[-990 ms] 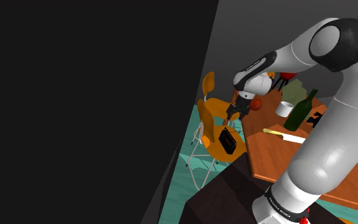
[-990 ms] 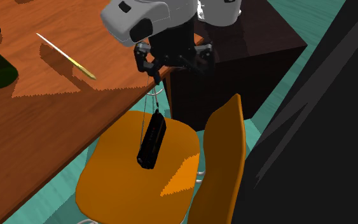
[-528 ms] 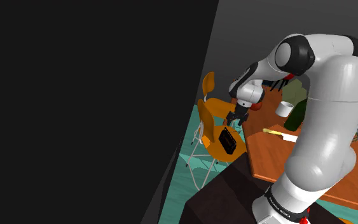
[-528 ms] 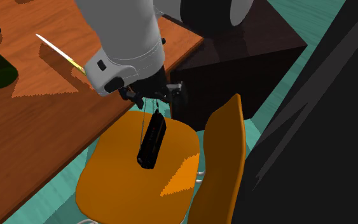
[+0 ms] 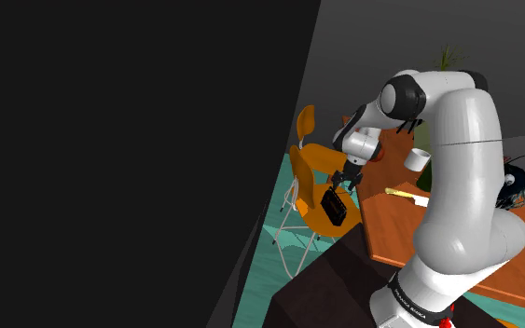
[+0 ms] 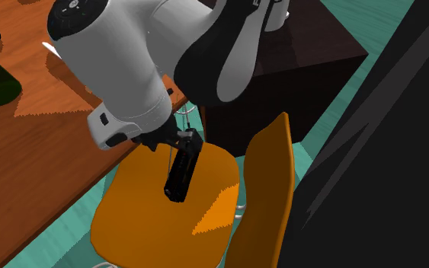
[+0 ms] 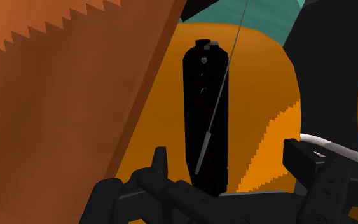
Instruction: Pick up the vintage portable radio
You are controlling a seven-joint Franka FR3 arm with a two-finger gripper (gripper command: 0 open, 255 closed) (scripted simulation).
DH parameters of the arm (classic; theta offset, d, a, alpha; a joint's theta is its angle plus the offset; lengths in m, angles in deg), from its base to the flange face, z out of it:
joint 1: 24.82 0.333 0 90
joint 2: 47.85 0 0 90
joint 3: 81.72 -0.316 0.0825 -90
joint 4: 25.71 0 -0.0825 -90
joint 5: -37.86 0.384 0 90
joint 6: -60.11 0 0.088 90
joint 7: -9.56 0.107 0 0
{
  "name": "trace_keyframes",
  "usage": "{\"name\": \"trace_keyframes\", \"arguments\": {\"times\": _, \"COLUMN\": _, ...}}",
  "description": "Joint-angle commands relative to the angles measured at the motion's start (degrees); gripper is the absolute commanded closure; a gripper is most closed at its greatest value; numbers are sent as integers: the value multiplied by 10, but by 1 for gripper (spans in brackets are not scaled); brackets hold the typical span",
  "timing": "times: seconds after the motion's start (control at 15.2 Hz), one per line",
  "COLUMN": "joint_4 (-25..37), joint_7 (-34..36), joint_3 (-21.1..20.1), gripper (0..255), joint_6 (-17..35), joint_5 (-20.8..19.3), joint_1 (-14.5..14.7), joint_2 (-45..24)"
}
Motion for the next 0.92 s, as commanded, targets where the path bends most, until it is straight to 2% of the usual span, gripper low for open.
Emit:
{"name": "trace_keyframes", "arguments": {"times": 0.0, "joint_4": 4, "joint_7": -7, "joint_3": -7, "gripper": 0, "joint_6": 9, "joint_5": 8, "joint_1": -8, "joint_2": -17}}
{"name": "trace_keyframes", "arguments": {"times": 0.33, "joint_4": 13, "joint_7": -15, "joint_3": -21, "gripper": 0, "joint_6": 25, "joint_5": 19, "joint_1": -18, "joint_2": -41}}
{"name": "trace_keyframes", "arguments": {"times": 0.4, "joint_4": 14, "joint_7": -17, "joint_3": -24, "gripper": 255, "joint_6": 29, "joint_5": 23, "joint_1": -20, "joint_2": -47}}
{"name": "trace_keyframes", "arguments": {"times": 0.86, "joint_4": 38, "joint_7": -9, "joint_3": -28, "gripper": 255, "joint_6": 23, "joint_5": 23, "joint_1": -20, "joint_2": -62}}
